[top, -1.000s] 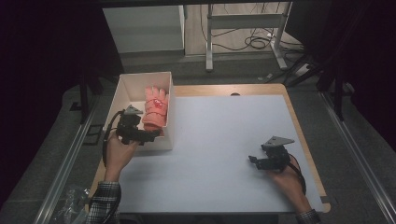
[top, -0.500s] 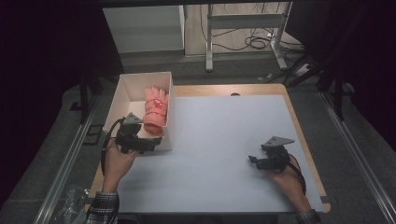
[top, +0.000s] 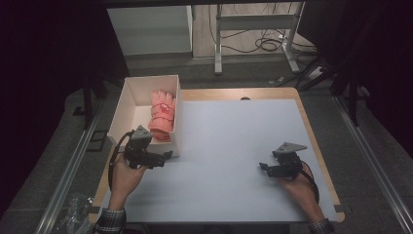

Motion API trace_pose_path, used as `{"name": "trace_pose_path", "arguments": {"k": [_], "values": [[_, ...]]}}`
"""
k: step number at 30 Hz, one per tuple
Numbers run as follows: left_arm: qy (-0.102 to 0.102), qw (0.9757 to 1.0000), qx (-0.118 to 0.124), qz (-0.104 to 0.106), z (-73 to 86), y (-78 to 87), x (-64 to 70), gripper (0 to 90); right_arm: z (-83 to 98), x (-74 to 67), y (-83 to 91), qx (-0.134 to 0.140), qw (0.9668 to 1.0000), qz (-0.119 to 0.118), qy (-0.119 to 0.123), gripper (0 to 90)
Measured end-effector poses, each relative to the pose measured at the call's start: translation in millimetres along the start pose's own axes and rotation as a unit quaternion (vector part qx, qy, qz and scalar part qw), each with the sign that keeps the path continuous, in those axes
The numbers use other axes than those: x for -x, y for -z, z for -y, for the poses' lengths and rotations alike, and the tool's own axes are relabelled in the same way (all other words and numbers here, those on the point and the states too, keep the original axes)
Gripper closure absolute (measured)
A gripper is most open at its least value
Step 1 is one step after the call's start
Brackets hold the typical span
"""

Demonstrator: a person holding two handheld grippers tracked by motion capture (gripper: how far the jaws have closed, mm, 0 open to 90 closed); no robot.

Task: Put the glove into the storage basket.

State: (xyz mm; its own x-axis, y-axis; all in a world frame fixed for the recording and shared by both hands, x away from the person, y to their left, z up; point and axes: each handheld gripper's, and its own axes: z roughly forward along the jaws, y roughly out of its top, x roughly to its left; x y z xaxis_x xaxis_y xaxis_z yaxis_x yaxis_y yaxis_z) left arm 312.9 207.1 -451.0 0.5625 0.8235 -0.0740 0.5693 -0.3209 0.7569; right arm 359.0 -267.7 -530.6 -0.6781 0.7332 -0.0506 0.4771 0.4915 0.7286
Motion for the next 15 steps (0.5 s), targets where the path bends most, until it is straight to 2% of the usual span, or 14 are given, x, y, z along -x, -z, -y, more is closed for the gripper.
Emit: {"name": "trace_pose_path", "arguments": {"k": [15], "values": [[-0.021, 0.9994, 0.005, 0.025, 9.1, -6.0, 25.9, 3.4, 0.0, -0.1, 0.0, 0.000, 1.0000, 0.000, 0.000, 25.4]]}}
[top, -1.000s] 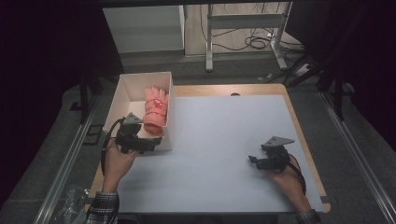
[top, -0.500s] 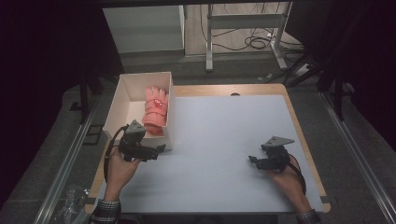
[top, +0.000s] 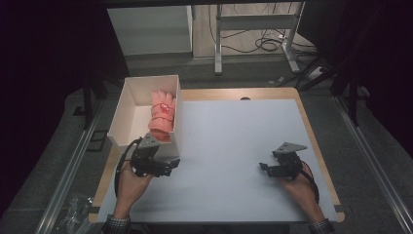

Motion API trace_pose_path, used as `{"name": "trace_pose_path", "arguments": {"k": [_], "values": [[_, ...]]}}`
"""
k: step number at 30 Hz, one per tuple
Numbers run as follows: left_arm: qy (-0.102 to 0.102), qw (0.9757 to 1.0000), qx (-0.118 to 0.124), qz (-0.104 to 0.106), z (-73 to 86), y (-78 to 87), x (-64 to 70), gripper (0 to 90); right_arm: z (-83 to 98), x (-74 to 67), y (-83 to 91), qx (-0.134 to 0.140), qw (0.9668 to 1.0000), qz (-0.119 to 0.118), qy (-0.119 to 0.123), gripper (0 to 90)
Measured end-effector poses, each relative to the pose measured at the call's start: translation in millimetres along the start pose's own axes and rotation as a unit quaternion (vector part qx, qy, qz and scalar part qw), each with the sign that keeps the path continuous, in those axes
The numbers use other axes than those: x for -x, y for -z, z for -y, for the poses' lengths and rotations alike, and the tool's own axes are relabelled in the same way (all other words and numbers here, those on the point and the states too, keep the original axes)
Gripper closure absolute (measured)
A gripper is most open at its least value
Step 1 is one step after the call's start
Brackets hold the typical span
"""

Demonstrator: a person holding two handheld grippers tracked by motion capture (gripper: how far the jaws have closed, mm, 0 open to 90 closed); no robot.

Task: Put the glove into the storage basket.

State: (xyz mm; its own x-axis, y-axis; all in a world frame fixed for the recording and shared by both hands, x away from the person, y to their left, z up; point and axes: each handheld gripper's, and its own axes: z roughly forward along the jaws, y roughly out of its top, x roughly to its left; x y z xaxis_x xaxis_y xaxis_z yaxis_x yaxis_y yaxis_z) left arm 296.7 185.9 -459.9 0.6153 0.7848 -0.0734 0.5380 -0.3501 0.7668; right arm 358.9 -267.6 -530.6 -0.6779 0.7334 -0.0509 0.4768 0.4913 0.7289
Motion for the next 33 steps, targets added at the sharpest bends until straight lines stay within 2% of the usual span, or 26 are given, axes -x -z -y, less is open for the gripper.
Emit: {"name": "trace_pose_path", "arguments": {"k": [15, 33], "values": [[-0.024, 0.9994, -0.005, 0.025, -1.0, -18.3, 23.9, 3.4, 0.0, 0.0, 0.0, 0.000, 1.0000, 0.000, 0.000, 25.4], [-0.053, 0.9967, -0.003, 0.061, -19.1, -59.0, 56.2, 3.3, 0.0, 0.0, 0.0, 0.000, 1.0000, 0.000, 0.000, 25.4]]}}
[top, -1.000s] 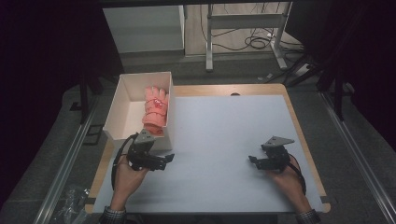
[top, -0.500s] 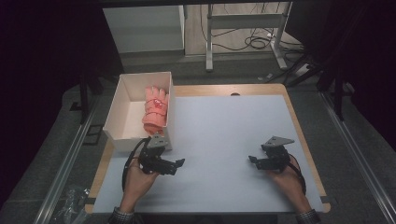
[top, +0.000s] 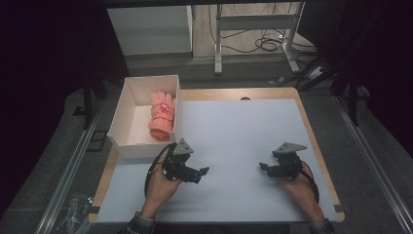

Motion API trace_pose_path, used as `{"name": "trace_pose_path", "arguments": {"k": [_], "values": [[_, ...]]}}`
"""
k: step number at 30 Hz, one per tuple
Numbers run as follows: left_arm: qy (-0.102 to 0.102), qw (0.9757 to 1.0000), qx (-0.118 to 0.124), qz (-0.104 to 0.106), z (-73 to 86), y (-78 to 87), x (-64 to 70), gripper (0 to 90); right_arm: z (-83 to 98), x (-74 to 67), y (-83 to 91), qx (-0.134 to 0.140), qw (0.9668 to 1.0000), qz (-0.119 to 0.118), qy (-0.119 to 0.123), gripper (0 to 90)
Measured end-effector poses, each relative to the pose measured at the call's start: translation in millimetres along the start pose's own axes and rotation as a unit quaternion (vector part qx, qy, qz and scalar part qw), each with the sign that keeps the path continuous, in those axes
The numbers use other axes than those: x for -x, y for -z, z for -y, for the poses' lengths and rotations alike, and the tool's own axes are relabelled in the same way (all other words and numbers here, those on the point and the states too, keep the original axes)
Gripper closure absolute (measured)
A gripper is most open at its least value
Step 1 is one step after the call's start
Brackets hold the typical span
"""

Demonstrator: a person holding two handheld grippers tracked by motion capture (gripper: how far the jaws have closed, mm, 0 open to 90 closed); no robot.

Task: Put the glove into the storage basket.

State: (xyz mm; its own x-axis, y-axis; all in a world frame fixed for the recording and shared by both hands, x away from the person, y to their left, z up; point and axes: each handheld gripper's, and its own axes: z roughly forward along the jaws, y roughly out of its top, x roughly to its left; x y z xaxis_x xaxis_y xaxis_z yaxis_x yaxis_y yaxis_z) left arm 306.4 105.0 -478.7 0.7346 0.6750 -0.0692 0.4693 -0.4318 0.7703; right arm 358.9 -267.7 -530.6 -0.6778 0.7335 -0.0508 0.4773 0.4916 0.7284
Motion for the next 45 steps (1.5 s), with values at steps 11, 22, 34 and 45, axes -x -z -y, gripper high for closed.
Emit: {"name": "trace_pose_path", "arguments": {"k": [11, 22, 34, 45], "values": [[-0.018, 0.9997, 0.001, 0.018, -10.1, -29.2, 12.3, 3.4, 0.0, 0.0, 0.0, 0.000, 1.0000, 0.000, 0.000, 25.4], [-0.027, 0.9992, -0.012, 0.026, -2.1, -52.1, 16.0, 3.3, 0.0, 0.0, 0.0, 0.000, 1.0000, 0.000, 0.000, 25.4], [-0.034, 0.9981, -0.040, 0.031, 8.1, -70.4, 17.2, 2.4, 0.0, 0.0, 0.0, 0.000, 1.0000, 0.000, 0.000, 25.4], [-0.037, 0.9972, -0.060, 0.026, 13.4, -80.3, 19.4, 1.7, 0.0, 0.0, 0.0, 0.000, 1.0000, 0.000, 0.000, 25.3]]}}
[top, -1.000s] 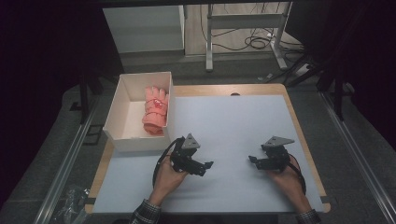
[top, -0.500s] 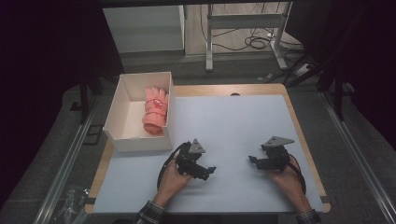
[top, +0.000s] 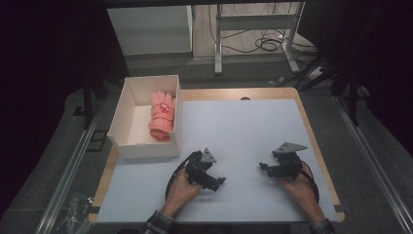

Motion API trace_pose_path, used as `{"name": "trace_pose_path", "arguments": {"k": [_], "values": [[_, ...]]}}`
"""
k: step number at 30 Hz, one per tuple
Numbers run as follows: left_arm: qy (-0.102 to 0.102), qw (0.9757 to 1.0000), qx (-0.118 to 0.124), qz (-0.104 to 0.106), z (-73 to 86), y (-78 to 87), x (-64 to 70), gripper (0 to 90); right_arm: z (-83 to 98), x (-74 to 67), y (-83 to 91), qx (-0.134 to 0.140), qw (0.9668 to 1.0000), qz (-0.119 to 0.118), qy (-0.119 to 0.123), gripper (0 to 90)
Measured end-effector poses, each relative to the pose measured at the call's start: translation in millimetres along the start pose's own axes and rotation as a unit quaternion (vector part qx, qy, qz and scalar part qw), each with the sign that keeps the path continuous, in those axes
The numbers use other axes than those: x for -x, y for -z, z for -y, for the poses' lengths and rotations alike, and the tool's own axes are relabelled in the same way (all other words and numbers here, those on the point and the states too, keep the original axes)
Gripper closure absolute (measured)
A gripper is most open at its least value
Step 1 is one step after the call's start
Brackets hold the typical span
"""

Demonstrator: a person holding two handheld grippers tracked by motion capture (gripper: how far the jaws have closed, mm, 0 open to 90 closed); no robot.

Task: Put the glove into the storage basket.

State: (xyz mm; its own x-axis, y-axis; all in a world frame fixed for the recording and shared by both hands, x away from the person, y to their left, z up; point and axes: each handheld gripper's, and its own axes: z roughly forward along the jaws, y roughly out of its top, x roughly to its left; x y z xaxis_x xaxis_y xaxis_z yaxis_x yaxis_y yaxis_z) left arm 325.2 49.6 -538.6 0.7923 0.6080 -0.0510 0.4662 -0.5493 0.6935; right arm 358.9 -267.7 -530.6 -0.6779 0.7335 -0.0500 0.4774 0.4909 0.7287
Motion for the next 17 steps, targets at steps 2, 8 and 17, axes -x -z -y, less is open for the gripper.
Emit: {"name": "trace_pose_path", "arguments": {"k": [2, 8, 17], "values": [[0.000, 1.0000, -0.006, -0.001, 0.9, -2.3, 0.2, 1.5, 0.0, 0.0, 0.0, 0.000, 1.0000, 0.000, 0.000, 25.3], [-0.004, 1.0000, -0.006, -0.006, 2.6, -5.4, 1.0, 0.1, 0.0, 0.0, 0.0, 0.000, 1.0000, 0.000, 0.000, 25.3], [-0.007, 0.9999, -0.003, -0.008, 4.0, -5.6, 1.6, 0.0, 0.2, 0.1, 0.0, 0.001, 1.0000, -0.001, 0.000, 25.1]]}}
